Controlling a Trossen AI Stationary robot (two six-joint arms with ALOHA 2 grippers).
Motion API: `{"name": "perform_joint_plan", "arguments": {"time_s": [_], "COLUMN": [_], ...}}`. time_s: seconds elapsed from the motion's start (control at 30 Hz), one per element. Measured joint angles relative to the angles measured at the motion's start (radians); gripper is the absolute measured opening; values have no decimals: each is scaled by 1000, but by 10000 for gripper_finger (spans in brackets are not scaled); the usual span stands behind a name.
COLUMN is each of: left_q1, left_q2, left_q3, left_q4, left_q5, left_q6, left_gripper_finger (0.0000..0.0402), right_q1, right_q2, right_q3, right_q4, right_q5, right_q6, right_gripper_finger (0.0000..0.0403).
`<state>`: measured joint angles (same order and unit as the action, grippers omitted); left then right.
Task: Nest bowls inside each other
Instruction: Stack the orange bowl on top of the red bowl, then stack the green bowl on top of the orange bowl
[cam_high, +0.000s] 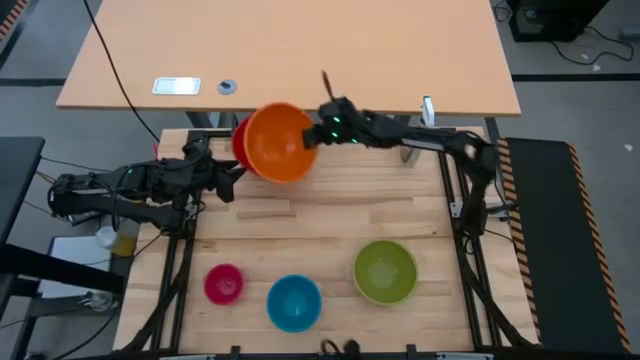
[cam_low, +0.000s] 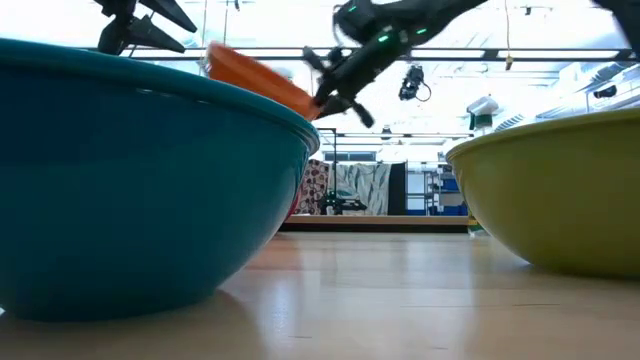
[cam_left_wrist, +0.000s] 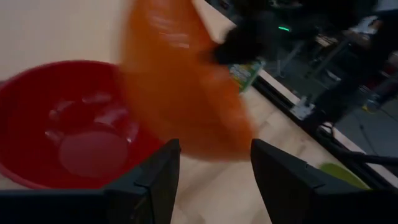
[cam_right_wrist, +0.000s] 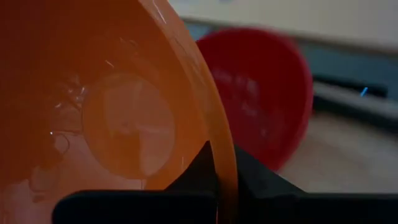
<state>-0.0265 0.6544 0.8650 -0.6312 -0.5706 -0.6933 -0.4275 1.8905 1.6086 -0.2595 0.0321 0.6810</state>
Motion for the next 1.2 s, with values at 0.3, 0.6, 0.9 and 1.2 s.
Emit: {"name": "perform_joint_plan", "arguments": {"time_s": [0.3,0.6,0.9,1.2], "left_q1": [0,0,0,0], "left_q2": [0,0,0,0], "left_q3": [0,0,0,0], "left_q4": [33,30,29,29], "left_q5": [39,94,97,97], "left_q6": [-12,-12,1,8], "left_gripper_finger": [201,201,201,201], "right_q1": [-70,-124,-142,-156], "right_q2": [318,436,411,356], "right_q3": [348,421,423,422], "right_q4": [-13,-49,-35,-100], "right_q5": [20,-98,-80,15], "right_q6": [-131,-108,-139,-192], "right_gripper_finger": [30,95,213,229]}}
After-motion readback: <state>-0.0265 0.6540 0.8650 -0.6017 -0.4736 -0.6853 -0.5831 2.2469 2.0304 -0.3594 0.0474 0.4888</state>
